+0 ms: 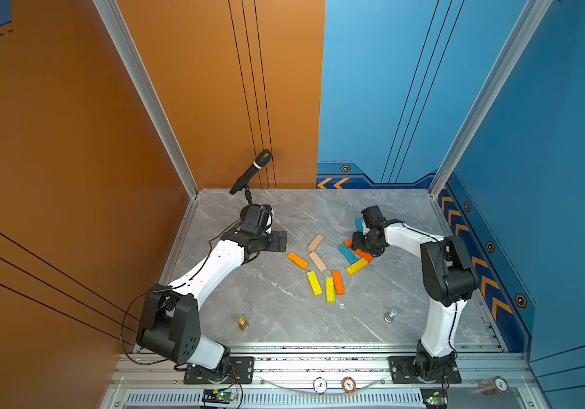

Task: Assemble the number 6 with building blocks
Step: Adjust the building block at the center of the board, then move the building block to the center of the board.

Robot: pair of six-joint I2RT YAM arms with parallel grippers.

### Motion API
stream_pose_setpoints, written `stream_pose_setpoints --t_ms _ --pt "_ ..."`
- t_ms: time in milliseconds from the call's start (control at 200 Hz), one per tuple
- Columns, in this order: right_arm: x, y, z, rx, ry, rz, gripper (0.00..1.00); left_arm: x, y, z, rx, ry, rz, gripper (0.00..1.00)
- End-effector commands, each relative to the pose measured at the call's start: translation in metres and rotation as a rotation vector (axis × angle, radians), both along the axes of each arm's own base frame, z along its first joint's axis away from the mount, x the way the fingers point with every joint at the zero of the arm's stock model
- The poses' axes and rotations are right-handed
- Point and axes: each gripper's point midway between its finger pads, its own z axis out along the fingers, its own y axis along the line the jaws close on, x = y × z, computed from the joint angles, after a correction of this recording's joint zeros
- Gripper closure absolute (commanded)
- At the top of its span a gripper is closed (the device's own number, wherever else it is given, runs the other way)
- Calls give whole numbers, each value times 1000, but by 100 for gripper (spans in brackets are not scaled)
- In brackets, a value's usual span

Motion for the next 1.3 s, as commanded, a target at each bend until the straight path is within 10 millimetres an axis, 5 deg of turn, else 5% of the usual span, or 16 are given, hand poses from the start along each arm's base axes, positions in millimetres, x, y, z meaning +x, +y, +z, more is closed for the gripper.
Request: stream_pose_setpoints --t_ms 0,95,170,275,400,581,876,1161,1297 --pt "10 59 12 105 -24 68 34 -1 -2 20 -11 -38 -5 2" --pt "14 95 28 159 -52 118 34 -2 1 22 -2 -47 1 2" --pt "18 103 39 179 -70 125 34 -3 2 22 2 -50 1 2" --pt "23 85 55 148 -108 109 34 -3 3 23 1 -52 2 3" --pt "26 42 68 67 -153 51 33 -3 2 23 0 -53 1 3" --pt "23 -3 58 -52 -126 -9 29 -2 -1 19 -10 -37 -7 2" --pt "27 -1 45 -287 -103 16 0 -2 -3 15 -10 -24 -11 2" --pt "31 -3 37 -316 -98 -41 1 -2 -4 13 -23 -15 -15 2" --pt "31 -3 14 -329 -51 -38 1 -2 -5 13 -25 -14 -17 2"
